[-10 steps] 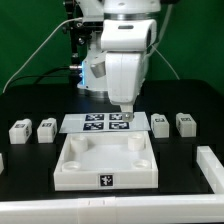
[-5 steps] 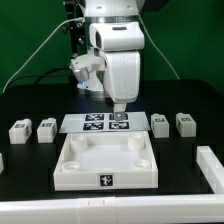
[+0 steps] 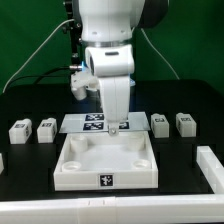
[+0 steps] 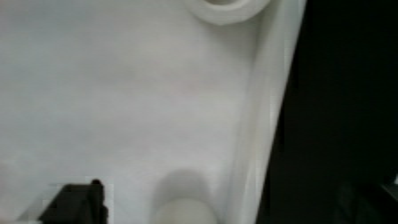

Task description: Assemble one leg

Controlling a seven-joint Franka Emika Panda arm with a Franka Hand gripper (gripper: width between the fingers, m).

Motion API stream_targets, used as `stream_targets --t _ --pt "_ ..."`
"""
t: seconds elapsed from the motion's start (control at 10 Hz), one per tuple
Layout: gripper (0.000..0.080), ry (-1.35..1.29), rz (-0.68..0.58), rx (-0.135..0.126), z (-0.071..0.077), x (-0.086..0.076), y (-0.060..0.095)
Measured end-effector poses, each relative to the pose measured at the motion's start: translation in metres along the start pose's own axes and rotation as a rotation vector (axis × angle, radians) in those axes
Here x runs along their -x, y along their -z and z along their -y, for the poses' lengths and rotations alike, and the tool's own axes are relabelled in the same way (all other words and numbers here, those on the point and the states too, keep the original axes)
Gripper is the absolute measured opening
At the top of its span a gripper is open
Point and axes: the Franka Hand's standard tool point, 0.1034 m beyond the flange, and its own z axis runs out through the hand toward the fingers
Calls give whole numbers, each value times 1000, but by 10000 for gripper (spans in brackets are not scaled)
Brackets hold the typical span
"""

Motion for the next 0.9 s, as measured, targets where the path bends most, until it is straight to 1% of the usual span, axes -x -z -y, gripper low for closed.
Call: stream_targets --t 0.1,0.2,0.3,0.4,0.5,0.6,0.7,0.8,0.9 --pt "650 -12 -5 -14 -2 5 -10" --pt "650 -20 -10 -22 -2 7 -18" --pt "650 -21 -13 -30 0 5 -23" --pt "650 -28 -8 -21 -2 3 -21" --pt "562 -28 -8 -19 -2 4 -21" --pt "427 -30 -8 -21 -1 4 -22" --pt "427 -31 -8 -22 -1 5 -23" --pt "243 -31 -9 -23 -1 5 -23" --pt "109 -31 -9 -23 -1 5 -23"
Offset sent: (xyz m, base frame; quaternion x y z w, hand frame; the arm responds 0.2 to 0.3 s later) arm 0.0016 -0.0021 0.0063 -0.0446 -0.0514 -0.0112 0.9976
